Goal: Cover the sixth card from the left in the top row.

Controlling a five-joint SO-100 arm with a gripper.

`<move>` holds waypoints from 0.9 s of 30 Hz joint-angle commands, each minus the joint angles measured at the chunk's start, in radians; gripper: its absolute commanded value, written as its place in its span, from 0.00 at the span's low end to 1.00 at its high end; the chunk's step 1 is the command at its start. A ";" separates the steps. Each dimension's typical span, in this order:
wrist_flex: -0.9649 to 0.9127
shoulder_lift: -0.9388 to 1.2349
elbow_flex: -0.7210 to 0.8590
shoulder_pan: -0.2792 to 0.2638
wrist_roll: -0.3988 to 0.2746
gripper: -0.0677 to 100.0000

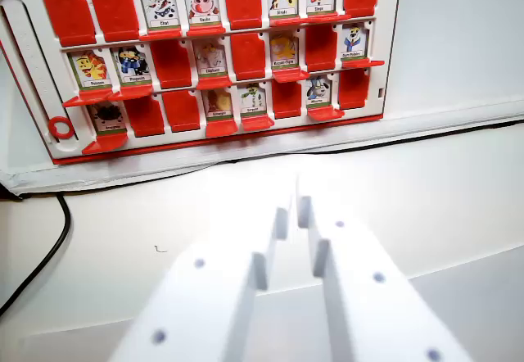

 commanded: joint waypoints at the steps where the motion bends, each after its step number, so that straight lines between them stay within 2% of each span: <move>1: -0.115 -0.048 -0.006 0.015 -0.012 0.00; 13: -0.502 -0.325 0.089 0.072 -0.067 0.00; 22: -0.609 -0.578 -0.006 0.063 -0.057 0.00; 27: -0.618 -0.710 -0.110 0.051 -0.040 0.00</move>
